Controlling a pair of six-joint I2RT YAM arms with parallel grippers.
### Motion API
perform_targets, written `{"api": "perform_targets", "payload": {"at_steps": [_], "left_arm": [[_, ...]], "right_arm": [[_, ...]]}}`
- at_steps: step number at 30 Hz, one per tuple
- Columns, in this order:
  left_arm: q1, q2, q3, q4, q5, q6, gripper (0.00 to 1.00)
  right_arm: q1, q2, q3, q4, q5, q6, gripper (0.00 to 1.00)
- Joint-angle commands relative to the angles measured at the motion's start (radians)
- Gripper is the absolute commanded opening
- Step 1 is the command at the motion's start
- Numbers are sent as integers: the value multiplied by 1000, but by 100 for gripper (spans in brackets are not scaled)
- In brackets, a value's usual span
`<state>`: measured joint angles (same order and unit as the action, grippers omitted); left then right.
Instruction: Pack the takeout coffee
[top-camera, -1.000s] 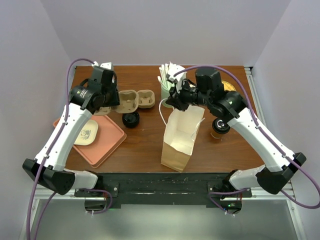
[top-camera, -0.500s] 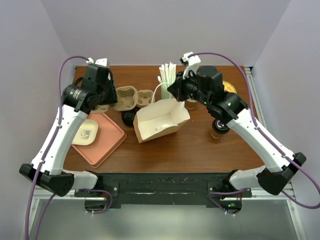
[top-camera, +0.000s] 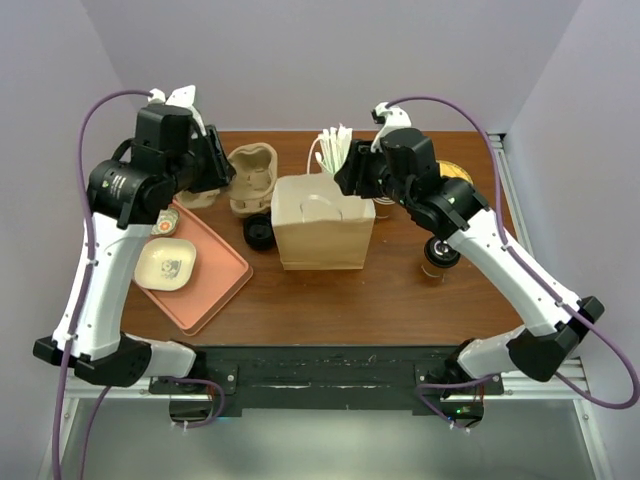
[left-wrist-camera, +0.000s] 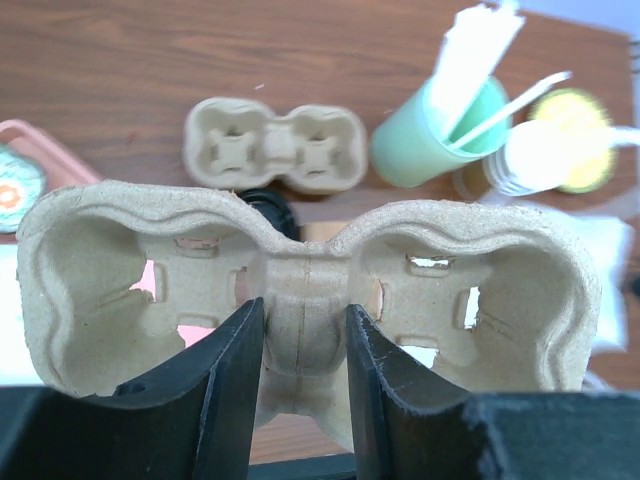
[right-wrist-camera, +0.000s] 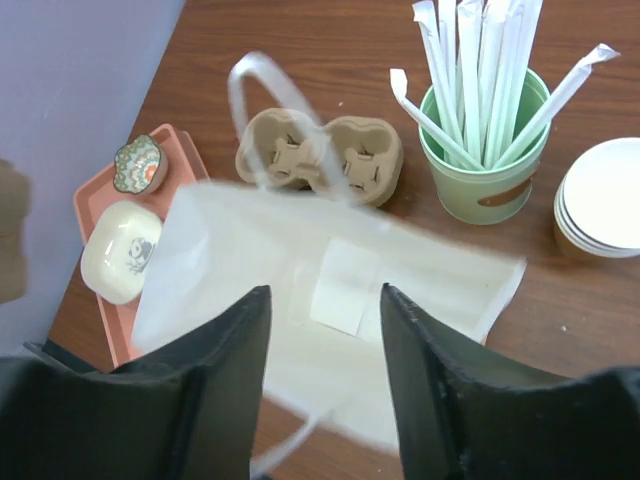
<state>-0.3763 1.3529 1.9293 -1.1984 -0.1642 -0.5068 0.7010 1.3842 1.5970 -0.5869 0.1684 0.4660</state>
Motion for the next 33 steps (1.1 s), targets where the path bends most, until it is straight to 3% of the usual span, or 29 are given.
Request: {"api": "perform_targets", "payload": {"at_steps": [1, 10, 13, 18, 24, 28, 33], "left_arm": [[-6, -1, 77, -29, 144, -82, 24], [-117, -5, 8, 108, 247, -288, 23], [-125, 25, 20, 160, 279, -334, 23], [-131, 90, 97, 184, 298, -378, 22], [-133, 135, 159, 216, 318, -392, 23], [-131, 121, 117, 272, 310, -395, 23], [-131, 141, 92, 324, 348, -401, 22]], "right_arm": [[3, -4, 101, -96, 57, 36, 56], [3, -161, 59, -275, 155, 39, 59], [3, -252, -46, -194, 85, -38, 61], [3, -384, -149, 1, -260, -213, 62], [2, -461, -327, 246, -409, -343, 61], [3, -409, -355, 364, -483, -460, 63], [3, -274, -255, 317, -504, -633, 63]]}}
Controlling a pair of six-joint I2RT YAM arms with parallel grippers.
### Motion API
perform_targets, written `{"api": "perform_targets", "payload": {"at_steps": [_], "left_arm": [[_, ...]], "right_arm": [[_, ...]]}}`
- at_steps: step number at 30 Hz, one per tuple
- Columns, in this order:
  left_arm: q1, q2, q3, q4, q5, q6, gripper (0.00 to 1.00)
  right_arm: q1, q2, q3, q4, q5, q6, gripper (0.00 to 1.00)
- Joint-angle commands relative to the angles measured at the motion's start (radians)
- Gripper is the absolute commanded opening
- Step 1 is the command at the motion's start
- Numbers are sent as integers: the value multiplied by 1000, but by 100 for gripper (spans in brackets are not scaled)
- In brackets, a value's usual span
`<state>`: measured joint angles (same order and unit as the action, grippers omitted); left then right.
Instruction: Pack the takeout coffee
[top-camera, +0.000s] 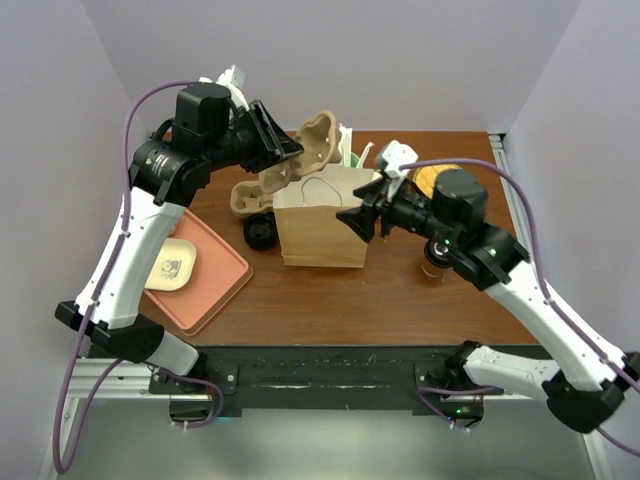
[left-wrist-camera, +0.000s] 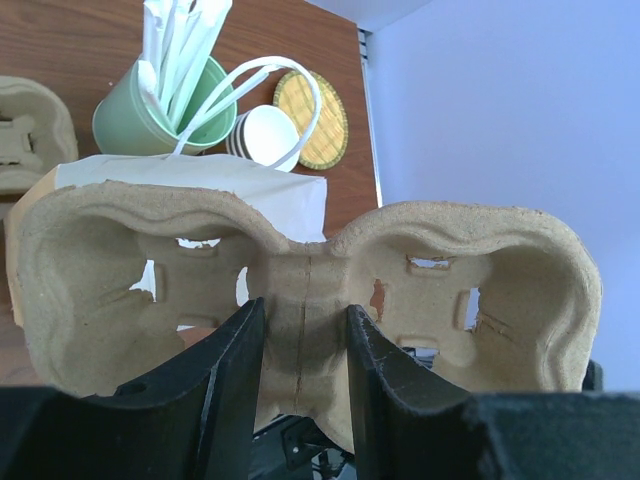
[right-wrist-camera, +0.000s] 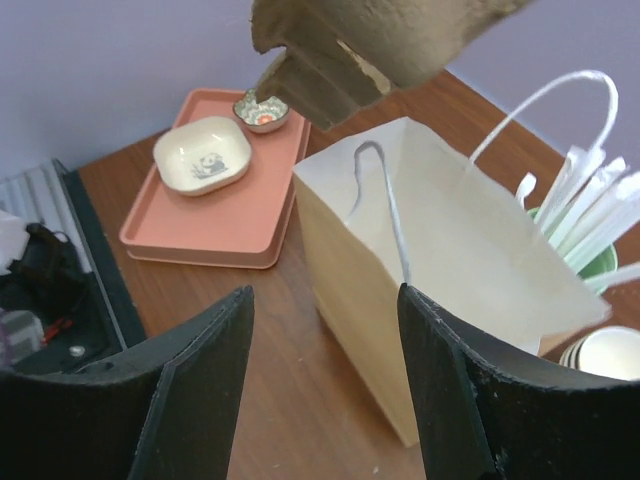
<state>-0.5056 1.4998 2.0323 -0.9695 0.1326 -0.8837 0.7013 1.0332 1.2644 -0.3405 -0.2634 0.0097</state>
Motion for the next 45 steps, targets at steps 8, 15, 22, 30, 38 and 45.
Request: {"api": "perform_targets", "payload": {"at_steps": [8, 15, 22, 30, 38, 45], "left_arm": [[-4, 11, -32, 147, 68, -15, 22], [-4, 16, -75, 172, 62, -8, 20], [-2, 49, -66, 189, 73, -12, 19], [-2, 60, -79, 140, 48, 3, 18], [-17, 50, -158, 147, 39, -11, 18], [-17, 79, -146, 120, 15, 6, 18]], "right_arm": [[3, 146, 50, 113, -82, -295, 60], [3, 189, 41, 143, -117, -321, 53], [3, 212, 29, 169, -114, -369, 47], [3, 186, 4, 167, -129, -407, 0], [3, 166, -20, 184, -171, -409, 0], [3, 145, -56, 184, -243, -445, 0]]}}
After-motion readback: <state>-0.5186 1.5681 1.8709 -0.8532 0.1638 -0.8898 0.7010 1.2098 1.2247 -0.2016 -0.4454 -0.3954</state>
